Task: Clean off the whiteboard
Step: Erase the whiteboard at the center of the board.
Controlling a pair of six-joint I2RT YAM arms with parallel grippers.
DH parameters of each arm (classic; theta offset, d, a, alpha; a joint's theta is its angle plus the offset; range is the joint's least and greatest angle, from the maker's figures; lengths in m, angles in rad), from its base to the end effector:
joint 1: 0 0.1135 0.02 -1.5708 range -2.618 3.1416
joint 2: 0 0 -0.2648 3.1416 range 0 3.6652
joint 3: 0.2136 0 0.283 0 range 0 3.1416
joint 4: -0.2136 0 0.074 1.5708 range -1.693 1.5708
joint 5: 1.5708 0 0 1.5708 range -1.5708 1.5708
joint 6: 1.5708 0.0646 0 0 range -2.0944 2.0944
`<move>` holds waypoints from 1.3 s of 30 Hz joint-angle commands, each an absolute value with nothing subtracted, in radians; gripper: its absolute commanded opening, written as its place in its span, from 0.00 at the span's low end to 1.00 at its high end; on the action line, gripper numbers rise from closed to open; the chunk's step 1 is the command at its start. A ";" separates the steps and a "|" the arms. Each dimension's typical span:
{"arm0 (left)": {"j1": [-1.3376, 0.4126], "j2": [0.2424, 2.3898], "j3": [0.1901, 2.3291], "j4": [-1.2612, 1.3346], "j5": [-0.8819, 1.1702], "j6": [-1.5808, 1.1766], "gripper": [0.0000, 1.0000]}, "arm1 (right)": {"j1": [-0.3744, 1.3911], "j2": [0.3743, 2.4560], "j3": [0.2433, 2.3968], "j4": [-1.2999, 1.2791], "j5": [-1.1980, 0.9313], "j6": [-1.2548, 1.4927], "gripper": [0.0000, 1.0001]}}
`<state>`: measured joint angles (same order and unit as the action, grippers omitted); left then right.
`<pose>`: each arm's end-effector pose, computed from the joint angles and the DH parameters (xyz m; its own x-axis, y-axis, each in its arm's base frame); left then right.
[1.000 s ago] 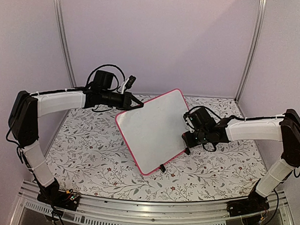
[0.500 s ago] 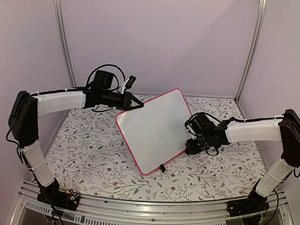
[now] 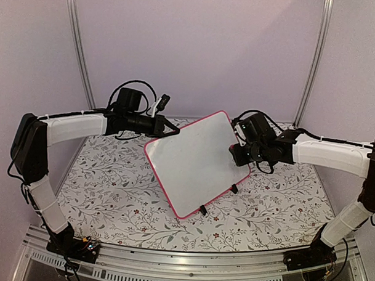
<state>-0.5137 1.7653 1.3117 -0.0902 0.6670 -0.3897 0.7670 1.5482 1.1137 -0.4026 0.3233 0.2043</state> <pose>0.3747 -0.2573 0.2415 -0.7387 0.0741 -0.6700 0.6125 0.4889 -0.6212 0.2884 0.2494 0.2158 -0.6261 -0.3362 -0.7036 -0.3859 0.9176 -0.0952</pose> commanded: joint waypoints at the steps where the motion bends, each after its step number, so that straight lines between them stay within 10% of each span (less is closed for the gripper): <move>1: -0.546 1.795 1.307 -0.112 0.620 -0.359 0.00 | 0.730 1.608 1.188 -0.383 0.370 0.183 0.00; 39: -0.547 1.795 1.307 -0.111 0.621 -0.357 0.00 | 0.705 1.637 0.965 -0.354 0.242 0.209 0.00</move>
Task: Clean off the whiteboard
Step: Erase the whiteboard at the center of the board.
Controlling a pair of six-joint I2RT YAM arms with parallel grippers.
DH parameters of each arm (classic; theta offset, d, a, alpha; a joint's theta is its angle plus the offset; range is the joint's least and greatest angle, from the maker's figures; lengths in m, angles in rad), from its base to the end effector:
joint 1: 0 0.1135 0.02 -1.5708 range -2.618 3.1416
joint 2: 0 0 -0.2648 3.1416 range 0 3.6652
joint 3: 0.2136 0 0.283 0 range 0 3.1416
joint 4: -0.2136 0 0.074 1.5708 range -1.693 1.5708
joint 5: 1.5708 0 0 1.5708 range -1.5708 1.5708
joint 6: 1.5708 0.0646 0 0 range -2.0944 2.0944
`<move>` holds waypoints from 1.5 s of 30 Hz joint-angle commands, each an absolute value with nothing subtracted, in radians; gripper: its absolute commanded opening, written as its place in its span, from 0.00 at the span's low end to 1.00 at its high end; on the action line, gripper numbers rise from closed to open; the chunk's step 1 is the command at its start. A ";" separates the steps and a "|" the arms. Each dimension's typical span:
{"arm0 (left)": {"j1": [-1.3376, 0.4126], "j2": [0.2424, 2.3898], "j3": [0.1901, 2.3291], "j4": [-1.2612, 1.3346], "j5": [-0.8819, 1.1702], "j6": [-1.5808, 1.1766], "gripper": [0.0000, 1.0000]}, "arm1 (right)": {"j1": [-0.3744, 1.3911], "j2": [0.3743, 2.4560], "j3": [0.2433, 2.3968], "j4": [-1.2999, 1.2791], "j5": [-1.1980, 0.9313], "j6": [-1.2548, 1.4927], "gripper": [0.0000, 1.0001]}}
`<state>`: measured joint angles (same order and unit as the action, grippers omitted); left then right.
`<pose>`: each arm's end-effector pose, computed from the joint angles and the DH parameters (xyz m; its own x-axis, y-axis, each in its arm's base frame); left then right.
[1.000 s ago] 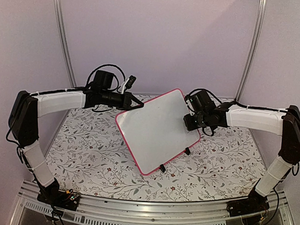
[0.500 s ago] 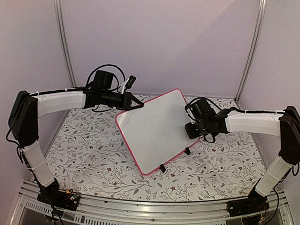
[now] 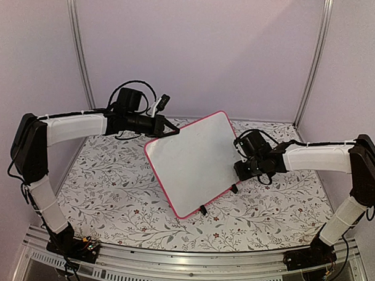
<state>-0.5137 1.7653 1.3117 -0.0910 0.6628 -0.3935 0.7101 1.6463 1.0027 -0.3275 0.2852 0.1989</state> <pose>0.3749 -0.2572 0.2413 -0.7410 0.0711 -0.6677 0.6081 0.4928 -0.6224 0.2954 0.2300 0.1473 -0.7135 -0.3633 -0.5992 -0.3715 0.9211 -0.1162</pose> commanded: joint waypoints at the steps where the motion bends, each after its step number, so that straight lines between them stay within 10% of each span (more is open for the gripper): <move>1: -0.546 1.794 1.307 -0.112 0.620 -0.357 0.00 | 0.705 1.633 0.961 -0.356 0.240 0.209 0.00; 45: -0.546 1.798 1.307 -0.112 0.621 -0.356 0.00 | 0.655 1.656 1.006 -0.317 0.222 0.176 0.00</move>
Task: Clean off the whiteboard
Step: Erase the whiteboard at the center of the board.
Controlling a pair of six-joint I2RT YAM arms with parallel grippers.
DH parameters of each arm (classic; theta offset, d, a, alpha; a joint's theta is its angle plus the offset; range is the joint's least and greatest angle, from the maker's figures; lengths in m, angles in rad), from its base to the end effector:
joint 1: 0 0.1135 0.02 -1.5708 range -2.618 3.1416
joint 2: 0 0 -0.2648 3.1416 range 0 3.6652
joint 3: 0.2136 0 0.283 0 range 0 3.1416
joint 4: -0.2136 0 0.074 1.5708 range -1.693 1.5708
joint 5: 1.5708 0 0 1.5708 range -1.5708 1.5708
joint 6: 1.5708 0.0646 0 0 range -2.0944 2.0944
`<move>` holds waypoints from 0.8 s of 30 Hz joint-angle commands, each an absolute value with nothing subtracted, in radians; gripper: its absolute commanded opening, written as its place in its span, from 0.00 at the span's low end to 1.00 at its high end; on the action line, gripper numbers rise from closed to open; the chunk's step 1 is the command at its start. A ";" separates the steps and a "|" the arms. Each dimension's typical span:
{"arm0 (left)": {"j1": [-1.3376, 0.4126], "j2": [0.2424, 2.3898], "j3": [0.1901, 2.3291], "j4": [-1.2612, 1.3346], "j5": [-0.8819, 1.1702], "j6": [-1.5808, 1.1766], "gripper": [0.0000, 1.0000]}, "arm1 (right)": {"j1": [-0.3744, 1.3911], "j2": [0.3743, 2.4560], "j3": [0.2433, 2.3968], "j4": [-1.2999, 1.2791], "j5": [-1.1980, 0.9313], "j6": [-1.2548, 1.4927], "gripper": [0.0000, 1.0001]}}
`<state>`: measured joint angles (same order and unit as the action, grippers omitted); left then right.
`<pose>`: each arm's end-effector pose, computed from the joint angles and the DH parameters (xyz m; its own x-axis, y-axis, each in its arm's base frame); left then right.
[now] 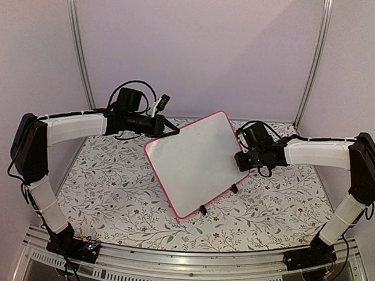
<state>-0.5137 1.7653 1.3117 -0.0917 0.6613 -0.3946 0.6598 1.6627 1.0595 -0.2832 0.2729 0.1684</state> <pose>0.3750 -0.2571 0.2412 -0.7419 0.0703 -0.6668 0.6065 0.4943 -0.6227 0.3206 0.2266 0.1642 -0.6799 -0.3232 -0.6583 -0.3466 0.9327 -0.0999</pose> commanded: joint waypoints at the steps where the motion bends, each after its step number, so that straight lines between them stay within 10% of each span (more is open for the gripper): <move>1: -0.547 1.798 1.307 -0.113 0.621 -0.357 0.00 | 0.655 1.653 0.996 -0.316 0.219 0.179 0.00; 24: -0.548 1.798 1.307 -0.112 0.619 -0.359 0.00 | 0.655 1.537 1.017 -0.305 0.199 0.183 0.00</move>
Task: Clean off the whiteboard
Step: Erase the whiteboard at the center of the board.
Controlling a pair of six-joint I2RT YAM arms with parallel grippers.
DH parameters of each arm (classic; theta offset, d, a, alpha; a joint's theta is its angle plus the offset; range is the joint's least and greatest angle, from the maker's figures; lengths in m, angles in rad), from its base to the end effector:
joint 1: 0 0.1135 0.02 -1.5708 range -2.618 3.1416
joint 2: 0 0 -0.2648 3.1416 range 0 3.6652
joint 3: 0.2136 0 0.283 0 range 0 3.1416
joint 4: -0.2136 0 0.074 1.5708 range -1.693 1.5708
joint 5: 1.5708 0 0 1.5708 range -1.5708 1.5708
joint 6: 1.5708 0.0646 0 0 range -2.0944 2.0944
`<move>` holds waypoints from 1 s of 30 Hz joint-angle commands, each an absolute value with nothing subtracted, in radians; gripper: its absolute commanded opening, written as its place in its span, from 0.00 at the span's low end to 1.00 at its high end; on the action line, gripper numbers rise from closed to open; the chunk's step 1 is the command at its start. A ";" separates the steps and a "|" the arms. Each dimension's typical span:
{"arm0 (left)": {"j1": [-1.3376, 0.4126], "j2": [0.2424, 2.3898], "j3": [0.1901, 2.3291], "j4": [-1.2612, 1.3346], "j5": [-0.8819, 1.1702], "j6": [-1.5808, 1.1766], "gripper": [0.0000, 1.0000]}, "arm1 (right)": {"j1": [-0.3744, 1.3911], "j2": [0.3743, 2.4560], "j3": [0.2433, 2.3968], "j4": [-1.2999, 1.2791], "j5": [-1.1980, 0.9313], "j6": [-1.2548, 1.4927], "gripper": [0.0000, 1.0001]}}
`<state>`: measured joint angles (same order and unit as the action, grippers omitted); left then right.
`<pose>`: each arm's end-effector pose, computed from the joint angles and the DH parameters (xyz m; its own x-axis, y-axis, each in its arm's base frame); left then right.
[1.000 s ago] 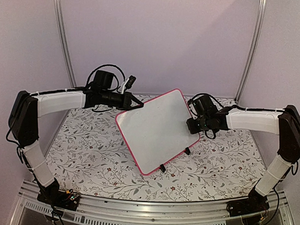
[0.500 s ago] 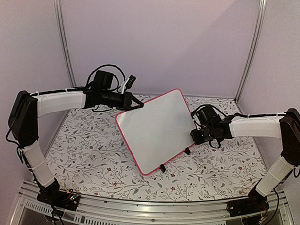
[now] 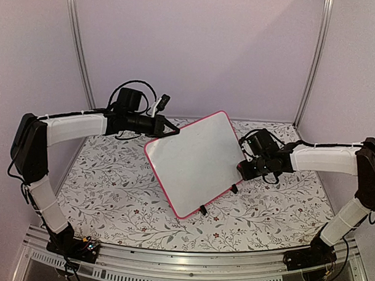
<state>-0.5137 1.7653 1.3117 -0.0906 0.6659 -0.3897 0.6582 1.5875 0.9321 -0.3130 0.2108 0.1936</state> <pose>0.3748 -0.2573 0.2414 -0.7388 0.0738 -0.6699 0.6119 0.4899 -0.6209 0.2915 0.2083 0.1442 -0.7367 -0.3318 -0.5892 -0.3695 0.9273 -0.0602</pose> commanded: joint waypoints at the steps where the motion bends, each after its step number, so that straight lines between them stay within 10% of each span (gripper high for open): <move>1: -0.548 1.798 1.308 -0.112 0.618 -0.358 0.00 | 0.655 1.539 1.037 -0.307 0.203 0.178 0.00; 30: -0.545 1.799 1.309 -0.113 0.624 -0.358 0.00 | 0.654 1.688 1.028 -0.290 0.191 0.195 0.00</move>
<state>-0.5148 1.7657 1.3121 -0.0933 0.6537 -0.4049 0.6579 1.6726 1.0771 -0.2337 0.2256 0.1875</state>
